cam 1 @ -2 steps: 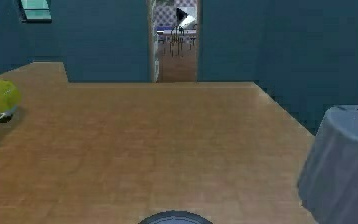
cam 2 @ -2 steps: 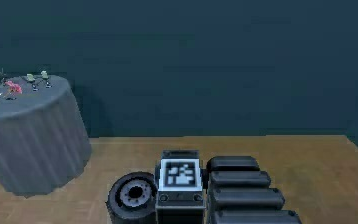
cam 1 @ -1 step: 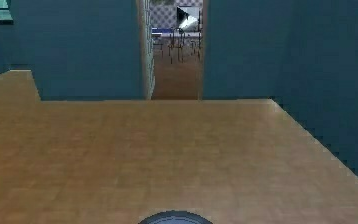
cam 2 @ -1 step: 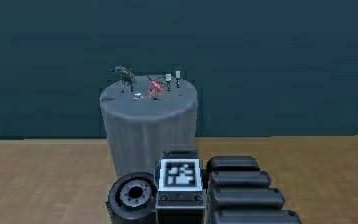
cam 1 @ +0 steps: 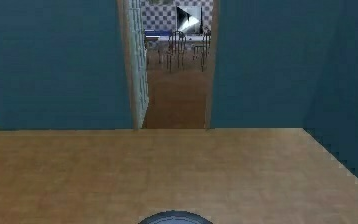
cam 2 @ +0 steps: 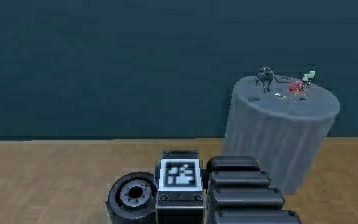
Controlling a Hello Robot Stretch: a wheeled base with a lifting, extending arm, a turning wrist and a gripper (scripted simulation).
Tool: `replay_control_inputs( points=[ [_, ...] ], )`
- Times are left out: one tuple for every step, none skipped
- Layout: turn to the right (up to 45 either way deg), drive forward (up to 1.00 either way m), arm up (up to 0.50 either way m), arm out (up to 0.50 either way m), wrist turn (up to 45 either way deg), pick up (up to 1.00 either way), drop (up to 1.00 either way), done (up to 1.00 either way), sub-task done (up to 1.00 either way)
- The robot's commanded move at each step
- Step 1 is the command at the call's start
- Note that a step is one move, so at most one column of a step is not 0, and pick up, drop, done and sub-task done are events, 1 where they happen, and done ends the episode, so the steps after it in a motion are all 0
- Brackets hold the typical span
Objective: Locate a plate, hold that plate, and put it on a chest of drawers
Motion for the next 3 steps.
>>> replay_control_inputs(
  points=[
    [0.0,1.0,0.0,0.0,0.0,0.0,0.0,0.0,0.0],
    [0.0,1.0,0.0,0.0,0.0,0.0,0.0,0.0,0.0],
    [3.0,0.0,0.0,0.0,0.0,0.0,0.0,0.0,0.0]
  ],
)
